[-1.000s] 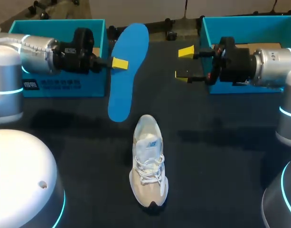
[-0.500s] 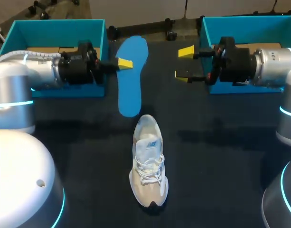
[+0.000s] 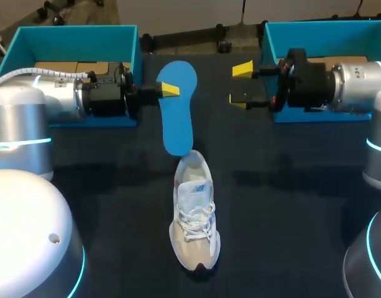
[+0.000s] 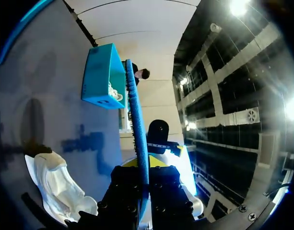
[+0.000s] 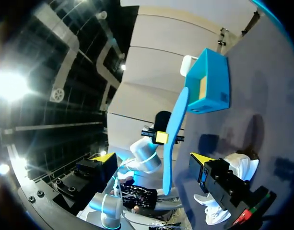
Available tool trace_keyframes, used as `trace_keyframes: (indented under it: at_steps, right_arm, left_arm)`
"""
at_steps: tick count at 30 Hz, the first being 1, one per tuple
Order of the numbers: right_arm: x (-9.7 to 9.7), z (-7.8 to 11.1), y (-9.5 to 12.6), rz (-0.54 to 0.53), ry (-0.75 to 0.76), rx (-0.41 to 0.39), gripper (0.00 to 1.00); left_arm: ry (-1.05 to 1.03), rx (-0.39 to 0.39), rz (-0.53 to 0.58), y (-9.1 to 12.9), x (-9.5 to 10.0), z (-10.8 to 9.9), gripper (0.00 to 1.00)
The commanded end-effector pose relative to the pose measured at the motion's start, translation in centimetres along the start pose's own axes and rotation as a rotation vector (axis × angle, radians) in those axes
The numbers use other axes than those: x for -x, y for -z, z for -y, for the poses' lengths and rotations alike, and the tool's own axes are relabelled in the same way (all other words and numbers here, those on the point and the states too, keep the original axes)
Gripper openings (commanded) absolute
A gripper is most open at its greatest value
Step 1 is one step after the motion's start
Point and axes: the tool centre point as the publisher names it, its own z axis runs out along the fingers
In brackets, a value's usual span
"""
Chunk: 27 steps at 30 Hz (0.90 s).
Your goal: Take the shoe out of the shoebox, open the shoe tongue, remove and reinsert the insole, then place the shoe into the shoebox
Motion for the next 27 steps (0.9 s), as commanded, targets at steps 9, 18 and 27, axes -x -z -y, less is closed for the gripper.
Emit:
trace_keyframes:
  at_steps: [9,18,27]
  right_arm:
    - [-3.5,-2.2,-0.3,0.376,-0.112,-0.118,1.0]
    - [-5.3,-3.6,-0.3,0.613,-0.174,-0.2,1.0]
    - [-7.5,-3.2,-2.2,0.925,-0.23,-0.161,1.0]
  left_arm:
    - [0.048,-0.038,0.024,-0.7,1.2,1.3,0.0]
    - [0.048,-0.038,0.024,-0.7,1.2,1.3,0.0]
    - [0.048,-0.038,0.024,-0.7,1.2,1.3,0.0]
